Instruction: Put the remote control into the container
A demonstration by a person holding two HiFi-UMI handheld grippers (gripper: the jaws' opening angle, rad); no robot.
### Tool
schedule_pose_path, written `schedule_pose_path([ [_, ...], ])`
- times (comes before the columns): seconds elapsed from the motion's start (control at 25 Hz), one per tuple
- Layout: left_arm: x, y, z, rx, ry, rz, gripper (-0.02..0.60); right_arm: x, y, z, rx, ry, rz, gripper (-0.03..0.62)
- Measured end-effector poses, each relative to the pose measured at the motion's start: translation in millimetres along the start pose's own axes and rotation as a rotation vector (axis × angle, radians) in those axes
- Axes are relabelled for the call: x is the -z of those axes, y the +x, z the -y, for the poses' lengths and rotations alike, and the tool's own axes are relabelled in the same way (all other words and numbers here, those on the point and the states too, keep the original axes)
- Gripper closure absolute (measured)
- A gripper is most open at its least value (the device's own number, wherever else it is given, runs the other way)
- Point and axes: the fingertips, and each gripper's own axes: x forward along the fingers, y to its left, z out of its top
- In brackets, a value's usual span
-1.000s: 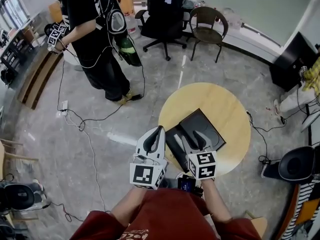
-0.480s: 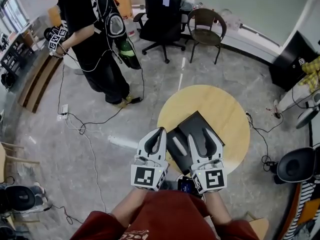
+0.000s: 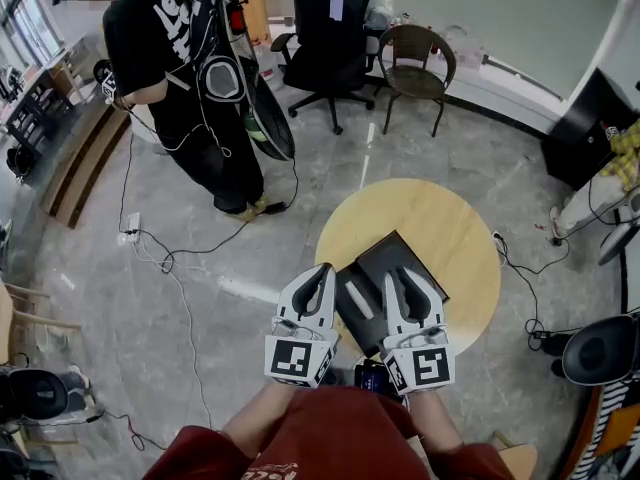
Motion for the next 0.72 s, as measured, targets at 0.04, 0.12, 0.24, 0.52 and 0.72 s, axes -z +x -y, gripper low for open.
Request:
schedule_pose_path([
  [0.04,0,1,1,0.001,0.001,0.003,0.566,-2,-1,3,0.009,0.009,0.01,0.54],
  [0.12,-1,1,2,0.004,0.001,0.01,0.566,-5,-3,7,0.02,0.024,0.027,0.561],
  [0.24,-3,1,6,0.009,0.003,0.023,0.566,-8,-6,10,0.031,0.018,0.038,0.568],
  [0.52,-9,4,16,0.02,0.01,0.032,0.566,-10,-11,21,0.061,-0.004,0.028,0.571],
  [0.72,-12,3,18,0.021,0.012,0.037,0.566,-12,-13,24,0.062,0.003,0.025,0.571],
])
